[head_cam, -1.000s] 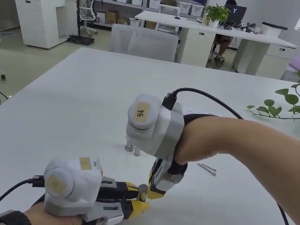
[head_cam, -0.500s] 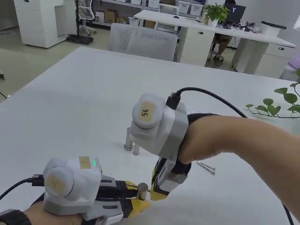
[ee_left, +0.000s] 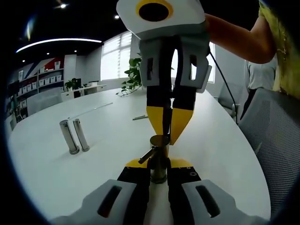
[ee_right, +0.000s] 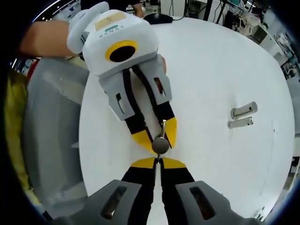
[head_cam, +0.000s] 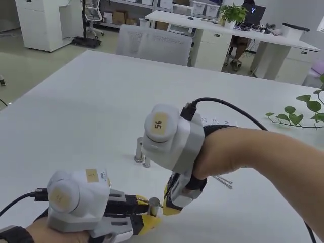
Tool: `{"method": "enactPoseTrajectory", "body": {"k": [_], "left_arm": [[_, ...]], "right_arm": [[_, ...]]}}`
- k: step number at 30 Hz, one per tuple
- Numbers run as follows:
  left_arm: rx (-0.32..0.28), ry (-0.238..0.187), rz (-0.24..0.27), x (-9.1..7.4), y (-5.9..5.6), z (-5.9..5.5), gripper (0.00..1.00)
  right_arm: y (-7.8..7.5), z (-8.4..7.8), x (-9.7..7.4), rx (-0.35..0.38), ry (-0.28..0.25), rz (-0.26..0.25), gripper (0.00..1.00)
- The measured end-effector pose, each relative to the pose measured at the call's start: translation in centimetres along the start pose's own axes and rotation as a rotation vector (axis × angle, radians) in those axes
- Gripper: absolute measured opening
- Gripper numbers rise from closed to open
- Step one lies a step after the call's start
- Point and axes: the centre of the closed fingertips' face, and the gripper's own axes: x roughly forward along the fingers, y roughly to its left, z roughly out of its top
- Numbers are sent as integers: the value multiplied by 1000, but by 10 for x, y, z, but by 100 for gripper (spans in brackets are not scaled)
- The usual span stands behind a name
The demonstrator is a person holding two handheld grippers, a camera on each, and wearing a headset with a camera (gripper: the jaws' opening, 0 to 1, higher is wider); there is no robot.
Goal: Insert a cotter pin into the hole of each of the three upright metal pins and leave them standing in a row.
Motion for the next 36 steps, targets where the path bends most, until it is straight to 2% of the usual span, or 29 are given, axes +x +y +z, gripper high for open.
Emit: {"method": "enactPoseTrajectory", "body": {"k": [28, 36], "left_arm": [[5, 0, 2, 0, 0, 0, 11], [5, -3, 2, 0, 0, 0, 11]], "right_arm": [[0, 3, 0, -13, -8, -2, 5], [-2, 1, 1, 3, -18, -8, 13]]}}
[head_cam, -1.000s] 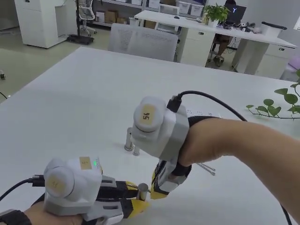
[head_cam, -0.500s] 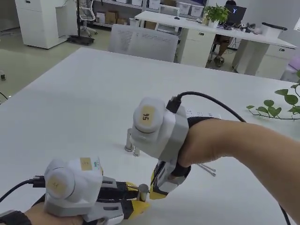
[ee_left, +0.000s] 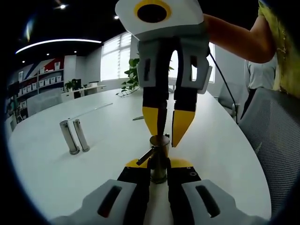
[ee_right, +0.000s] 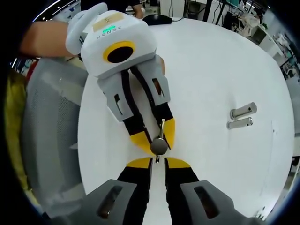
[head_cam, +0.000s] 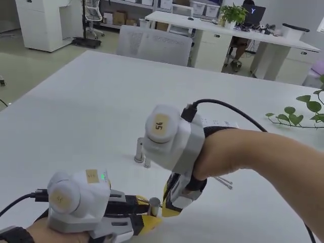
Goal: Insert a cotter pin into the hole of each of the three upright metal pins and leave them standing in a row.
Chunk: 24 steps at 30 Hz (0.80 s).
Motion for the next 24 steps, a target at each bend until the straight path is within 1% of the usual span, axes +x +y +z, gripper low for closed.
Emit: {"method": "enactPoseTrajectory", "body": {"k": [3, 7, 12, 13, 15, 17, 18, 19, 20, 21, 22, 23, 24], "left_arm": [[0, 0, 0, 0, 0, 0, 11], [0, 0, -1, 0, 0, 0, 11], [0, -1, -1, 1, 0, 0, 11], [0, -2, -2, 2, 0, 0, 11], [1, -2, -2, 2, 0, 0, 11], [2, -3, -3, 2, 0, 1, 11], [2, -3, -4, 2, 0, 1, 11], [3, -3, -4, 3, 0, 1, 11], [4, -2, -4, 3, 0, 1, 11], [4, -3, -4, 3, 0, 1, 11], [4, -3, -4, 3, 0, 1, 11], [5, -3, -4, 3, 0, 1, 11], [5, -4, -4, 3, 0, 1, 11]], "right_arm": [[-1, 0, -2, 4, -14, -3, 16], [-1, 0, -5, 4, -52, -11, 22], [-3, -4, -7, 23, -102, -20, 24], [-3, -4, -8, 28, -118, -23, 25], [-1, -4, -9, 52, -161, -12, 26], [-2, -3, -12, 57, -208, -20, 28], [-1, -4, -12, 68, -220, -17, 29], [-1, -3, -14, 81, -248, -15, 29], [-1, -3, -14, 79, -267, -18, 30], [-3, -3, -16, 74, -292, -32, 30], [-4, -2, -17, 73, -306, -39, 31], [-3, -4, -19, 90, -323, -36, 31], [-4, -4, -20, 94, -339, -43, 32]]}}
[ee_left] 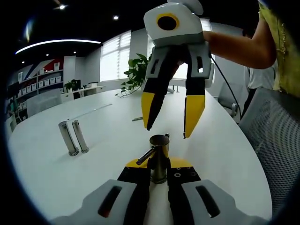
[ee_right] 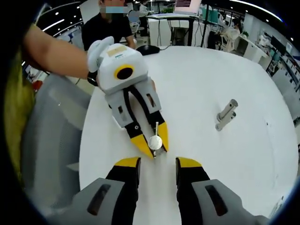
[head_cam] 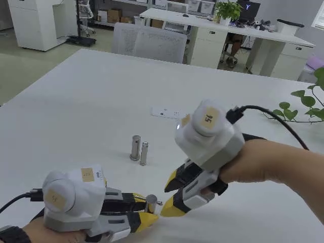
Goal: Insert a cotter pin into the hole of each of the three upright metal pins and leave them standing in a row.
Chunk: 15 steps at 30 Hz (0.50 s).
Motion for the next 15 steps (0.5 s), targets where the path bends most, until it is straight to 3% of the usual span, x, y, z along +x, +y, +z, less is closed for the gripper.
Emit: {"method": "enactPoseTrajectory", "body": {"k": [1, 3, 15], "left_arm": [[1, 0, 0, 0, 0, 0, 11], [0, -1, 0, 0, 0, 0, 11], [5, -2, 0, 0, 0, 0, 11]], "right_arm": [[-4, 4, -2, -21, -47, -25, 32], [-3, 3, -5, 10, -78, -23, 32], [4, -12, -21, 23, -246, -84, 35]]}}
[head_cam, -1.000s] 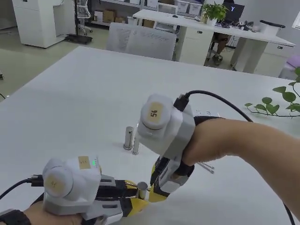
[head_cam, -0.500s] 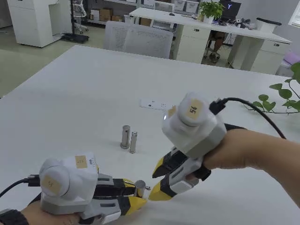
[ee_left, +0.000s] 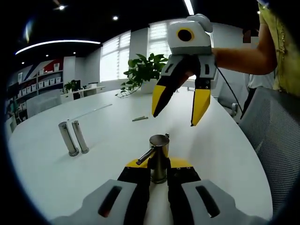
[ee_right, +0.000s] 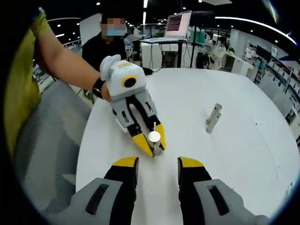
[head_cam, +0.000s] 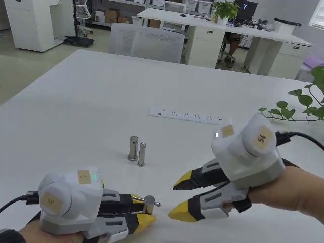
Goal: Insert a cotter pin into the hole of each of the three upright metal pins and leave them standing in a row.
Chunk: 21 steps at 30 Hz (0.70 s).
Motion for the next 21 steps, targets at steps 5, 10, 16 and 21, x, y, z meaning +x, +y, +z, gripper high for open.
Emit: {"method": "enactPoseTrajectory", "body": {"k": [5, 10, 16, 21], "left_arm": [[3, 0, -1, 0, 0, 0, 11], [5, -2, -2, 0, 0, 1, 11], [7, -5, -1, -1, -1, 1, 11], [9, -8, -1, -1, -1, 2, 10]], "right_arm": [[3, -4, -10, 16, -53, -30, 39], [6, -9, -18, 38, -95, -50, 43], [9, -12, -30, 80, -160, -75, 46], [9, -12, -38, 122, -224, -95, 53]]}}
